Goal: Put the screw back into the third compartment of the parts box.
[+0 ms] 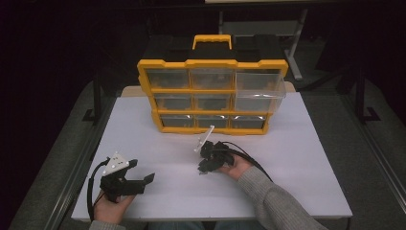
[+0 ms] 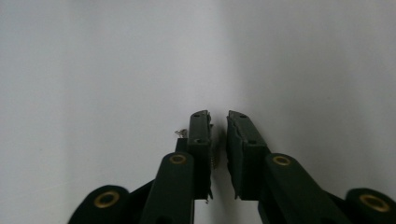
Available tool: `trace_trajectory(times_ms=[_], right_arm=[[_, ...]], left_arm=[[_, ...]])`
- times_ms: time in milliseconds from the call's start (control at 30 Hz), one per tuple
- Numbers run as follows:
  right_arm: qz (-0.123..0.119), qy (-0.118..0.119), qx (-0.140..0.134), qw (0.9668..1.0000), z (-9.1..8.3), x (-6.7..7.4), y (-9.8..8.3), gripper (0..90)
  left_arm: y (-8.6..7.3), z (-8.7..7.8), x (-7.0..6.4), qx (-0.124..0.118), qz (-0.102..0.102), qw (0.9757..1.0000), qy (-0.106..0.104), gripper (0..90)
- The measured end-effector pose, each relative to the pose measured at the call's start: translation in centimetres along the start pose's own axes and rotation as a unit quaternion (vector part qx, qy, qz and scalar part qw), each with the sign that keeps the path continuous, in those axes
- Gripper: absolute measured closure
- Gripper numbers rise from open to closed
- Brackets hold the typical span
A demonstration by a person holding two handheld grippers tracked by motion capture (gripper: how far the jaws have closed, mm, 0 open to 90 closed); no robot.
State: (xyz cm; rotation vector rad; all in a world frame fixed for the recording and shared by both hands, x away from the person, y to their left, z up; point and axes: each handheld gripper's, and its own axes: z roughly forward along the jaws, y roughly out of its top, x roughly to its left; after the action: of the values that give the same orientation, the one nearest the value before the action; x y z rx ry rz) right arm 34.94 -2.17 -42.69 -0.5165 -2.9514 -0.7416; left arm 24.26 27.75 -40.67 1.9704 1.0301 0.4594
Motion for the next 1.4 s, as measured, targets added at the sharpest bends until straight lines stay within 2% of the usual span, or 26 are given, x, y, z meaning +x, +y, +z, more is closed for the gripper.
trace_trajectory(times_ms=[67, 100, 167, 267, 400, 433, 533, 567, 600, 667, 700, 733, 900, 967, 1000, 1067, 1267, 1333, 1367, 1400], right_arm=[[-0.008, -0.006, -0.002, 1.0000, 0.1, 0.0, 0.1, 81.0], [-0.057, -0.009, -0.028, 0.9979, 0.4, -0.6, 0.2, 82.2], [-0.072, -0.022, -0.023, 0.9969, 0.5, -0.3, 0.4, 84.5], [-0.063, -0.023, -0.017, 0.9976, 0.4, -0.2, 0.4, 85.4], [-0.062, -0.017, -0.026, 0.9976, 0.5, -0.6, 0.3, 85.9], [-0.006, -0.011, 0.004, 0.9999, 0.1, 0.0, 0.2, 85.9], [0.002, -0.003, 0.003, 1.0000, 0.1, -0.3, 0.2, 86.1], [0.002, 0.002, 0.002, 1.0000, 0.1, -0.4, 0.2, 86.1], [0.004, 0.004, 0.002, 1.0000, 0.1, -0.5, 0.2, 86.1], [0.004, 0.005, 0.001, 1.0000, 0.0, -0.5, 0.2, 86.1], [-0.041, 0.008, -0.029, 0.9987, 0.3, -1.1, 0.3, 86.2], [-0.045, 0.012, -0.035, 0.9983, 0.0, -1.1, 0.3, 86.2], [-0.037, 0.018, -0.034, 0.9986, -1.2, -0.6, 0.6, 86.2], [-0.050, 0.020, -0.039, 0.9978, -1.8, -0.4, 0.9, 86.2], [-0.051, 0.022, -0.042, 0.9976, -2.6, 0.0, 1.2, 86.2], [-0.050, 0.023, -0.043, 0.9976, -2.9, 0.2, 1.3, 86.2], [-0.068, 0.031, -0.051, 0.9959, -5.0, 1.3, 2.5, 86.2], [-0.082, 0.028, -0.057, 0.9946, -5.8, 1.6, 3.0, 86.2], [-0.080, 0.030, -0.056, 0.9948, -6.6, 1.9, 3.4, 86.3], [-0.084, 0.030, -0.060, 0.9942, -7.0, 2.0, 3.6, 86.2]], left_arm=[[0.0, 0.0, 0.0, -0.001, 0.001, 1.0000, 0.000, 17.0], [0.0, 0.0, 0.1, 0.000, 0.002, 1.0000, 0.000, 17.0], [0.0, 0.0, 0.1, 0.000, 0.002, 1.0000, 0.000, 17.0], [0.0, 0.0, 0.1, 0.001, 0.003, 1.0000, 0.000, 17.0], [0.0, 0.1, 0.0, -0.001, -0.001, 1.0000, -0.001, 17.0], [0.0, 0.1, 0.0, 0.000, 0.000, 1.0000, -0.001, 17.0], [-0.1, 0.1, 0.1, 0.000, 0.000, 1.0000, -0.001, 17.0], [0.0, 0.0, 0.2, 0.007, 0.009, 0.9999, 0.000, 17.0], [-0.1, 0.1, 0.1, 0.000, -0.002, 1.0000, -0.001, 17.0], [-0.1, 0.1, 0.1, 0.000, -0.003, 1.0000, -0.001, 17.0], [-0.1, 0.0, 0.2, 0.001, -0.002, 1.0000, -0.001, 17.0], [-0.1, 0.0, 0.2, 0.000, -0.002, 1.0000, -0.001, 17.0], [-0.1, 0.1, 0.1, 0.001, -0.002, 1.0000, 0.000, 17.0], [-0.1, 0.1, 0.1, 0.000, -0.002, 1.0000, 0.000, 17.0], [-0.1, 0.1, 0.1, 0.001, -0.003, 1.0000, 0.000, 17.0], [-0.1, 0.1, 0.2, 0.001, -0.004, 1.0000, 0.000, 17.0], [-0.2, 0.1, 0.2, -0.001, -0.008, 1.0000, 0.001, 17.0], [-0.2, 0.0, 0.3, -0.003, -0.004, 1.0000, 0.001, 17.0], [-0.1, 0.0, 0.4, -0.002, 0.004, 1.0000, 0.002, 17.0], [-0.1, 0.0, 0.4, -0.003, 0.002, 1.0000, 0.002, 17.0]])
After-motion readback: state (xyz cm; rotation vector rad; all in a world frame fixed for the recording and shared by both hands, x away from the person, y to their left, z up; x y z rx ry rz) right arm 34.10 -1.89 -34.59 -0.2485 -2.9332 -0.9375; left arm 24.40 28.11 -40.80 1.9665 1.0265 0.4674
